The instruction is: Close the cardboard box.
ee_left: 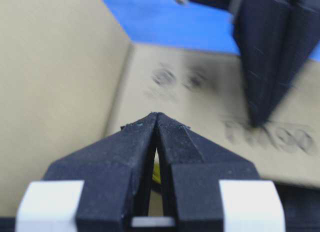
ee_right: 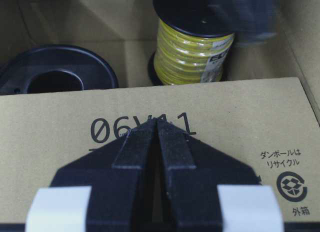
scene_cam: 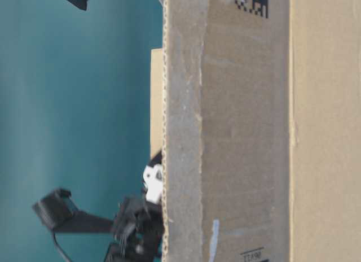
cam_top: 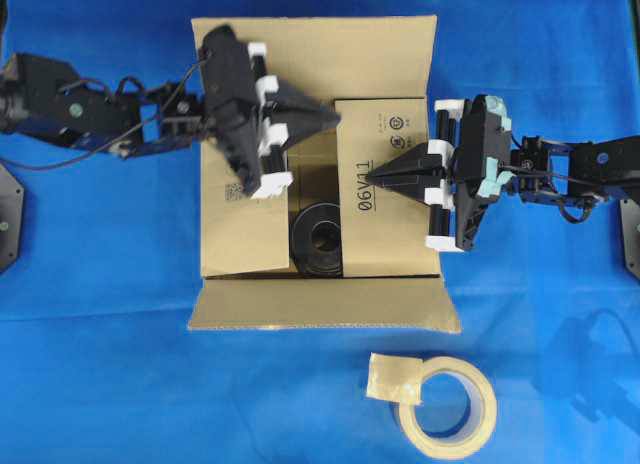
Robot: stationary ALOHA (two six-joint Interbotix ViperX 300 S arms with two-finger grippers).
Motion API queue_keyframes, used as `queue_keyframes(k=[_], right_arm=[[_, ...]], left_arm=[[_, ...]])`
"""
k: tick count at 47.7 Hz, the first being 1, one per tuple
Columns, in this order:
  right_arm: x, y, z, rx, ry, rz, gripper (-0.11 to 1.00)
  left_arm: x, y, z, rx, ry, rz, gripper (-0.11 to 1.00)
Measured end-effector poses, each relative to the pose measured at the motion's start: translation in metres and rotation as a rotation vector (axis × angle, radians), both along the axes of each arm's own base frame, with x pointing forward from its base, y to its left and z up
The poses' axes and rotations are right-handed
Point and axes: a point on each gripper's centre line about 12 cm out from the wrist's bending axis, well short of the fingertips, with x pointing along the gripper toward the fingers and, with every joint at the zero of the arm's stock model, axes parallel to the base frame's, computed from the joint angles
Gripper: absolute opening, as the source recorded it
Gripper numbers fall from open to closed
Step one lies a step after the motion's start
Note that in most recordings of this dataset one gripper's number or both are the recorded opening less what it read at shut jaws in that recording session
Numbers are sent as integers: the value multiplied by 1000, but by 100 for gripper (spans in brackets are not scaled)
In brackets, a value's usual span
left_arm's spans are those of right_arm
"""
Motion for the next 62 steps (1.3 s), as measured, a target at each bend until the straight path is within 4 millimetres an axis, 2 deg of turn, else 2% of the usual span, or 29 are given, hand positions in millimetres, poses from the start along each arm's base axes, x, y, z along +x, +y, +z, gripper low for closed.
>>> queue_keyframes(k=[11, 31, 53, 58, 62], right_arm=[[0, 0, 0, 0, 0, 1, 0], [0, 1, -1, 0, 2, 1, 0], [0, 1, 0, -1, 2, 3, 0], [-1, 4, 11, 1, -11, 11, 0], [-4, 8, 29, 3, -37, 27, 0]], left_arm=[[13, 21, -2, 19, -3, 38, 0], [18, 25, -29, 7, 59, 41, 0], [19, 25, -34, 6, 65, 41, 0], [19, 26, -34, 5, 66, 43, 0], [19, 26, -34, 4, 66, 43, 0]])
